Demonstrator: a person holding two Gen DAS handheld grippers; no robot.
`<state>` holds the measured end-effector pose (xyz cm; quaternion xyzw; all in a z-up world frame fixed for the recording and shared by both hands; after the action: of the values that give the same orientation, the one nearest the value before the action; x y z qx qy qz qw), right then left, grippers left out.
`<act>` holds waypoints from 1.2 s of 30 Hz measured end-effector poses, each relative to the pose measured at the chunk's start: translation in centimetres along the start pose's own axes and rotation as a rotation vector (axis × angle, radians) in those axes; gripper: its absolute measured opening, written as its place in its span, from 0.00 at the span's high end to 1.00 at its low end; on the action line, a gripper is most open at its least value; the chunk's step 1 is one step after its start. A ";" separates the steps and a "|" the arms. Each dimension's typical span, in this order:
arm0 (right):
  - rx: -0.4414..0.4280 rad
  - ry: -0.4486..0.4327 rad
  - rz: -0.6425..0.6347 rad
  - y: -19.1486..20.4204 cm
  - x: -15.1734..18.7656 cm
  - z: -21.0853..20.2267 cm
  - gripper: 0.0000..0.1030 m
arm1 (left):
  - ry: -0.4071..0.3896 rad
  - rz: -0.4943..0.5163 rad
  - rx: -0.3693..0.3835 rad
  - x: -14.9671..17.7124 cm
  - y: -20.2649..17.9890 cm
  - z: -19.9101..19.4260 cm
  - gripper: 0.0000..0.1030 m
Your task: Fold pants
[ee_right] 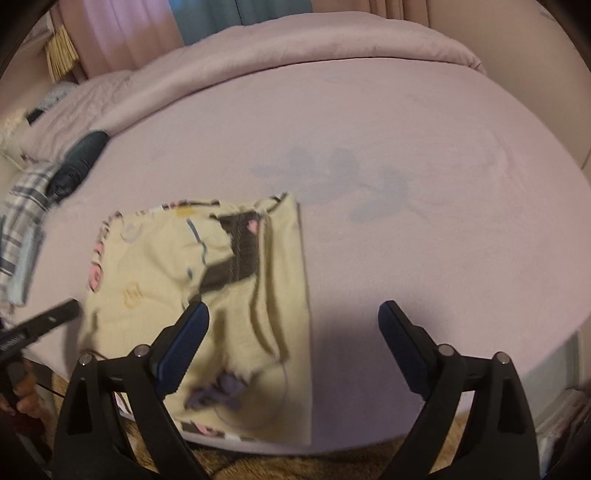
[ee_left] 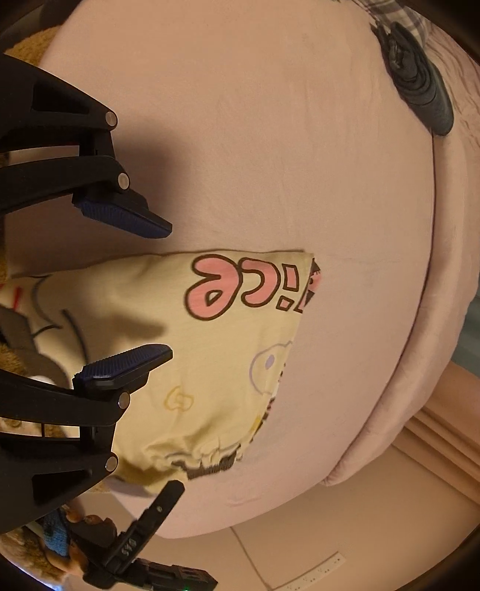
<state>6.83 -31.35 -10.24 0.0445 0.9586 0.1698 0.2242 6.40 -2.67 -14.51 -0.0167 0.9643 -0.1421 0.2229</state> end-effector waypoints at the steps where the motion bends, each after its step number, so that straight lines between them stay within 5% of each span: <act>1: -0.045 0.017 0.015 0.2 0.0 0.8 0.09 | 0.015 -0.004 -0.004 0.1 0.2 0.5 0.43; 4: -0.110 0.076 0.055 0.5 0.6 3.4 0.08 | 0.025 -0.019 -0.006 0.2 0.5 1.9 0.43; 7: -0.122 0.041 0.024 1.2 0.6 3.8 0.08 | 0.018 0.010 0.007 0.0 -0.3 2.1 0.42; 13: -0.240 0.067 0.060 3.1 0.4 5.1 0.20 | 0.038 0.016 0.052 -0.5 -1.4 2.9 0.46; 16: -0.228 0.072 0.067 3.1 0.5 5.1 0.49 | 0.033 0.035 0.048 -0.4 -1.7 2.6 0.73; 20: -0.265 0.081 0.066 3.8 0.7 4.6 0.75 | 0.008 0.068 0.061 -0.5 -2.5 1.4 0.80; 25: -0.261 0.007 -0.007 6.1 -1.3 1.9 0.77 | -0.075 0.114 0.134 -3.0 -4.0 -2.6 0.80; 30: -0.312 -0.126 -0.057 8.6 -6.6 -1.4 0.77 | -0.213 0.153 0.114 -7.5 -4.3 -6.8 0.80; 36: -0.341 -0.186 -0.068 10.0 -12.0 0.0 0.77 | -0.231 0.129 0.048 -12.2 -2.2 -4.1 0.79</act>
<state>17.71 -23.89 -1.80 -0.0111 0.8920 0.3174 0.3216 15.53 -2.55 -5.19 0.0344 0.9276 -0.1476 0.3415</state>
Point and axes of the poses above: each gripper's, at about its wrist camera, not at the fingertips, and z roughly the way its jaws point, y to its left, x to its underside, the point moved 6 cm from there along z, roughly the way its jaws point, and after that the axes turned 5 degrees about z, right-handed, at the moved point
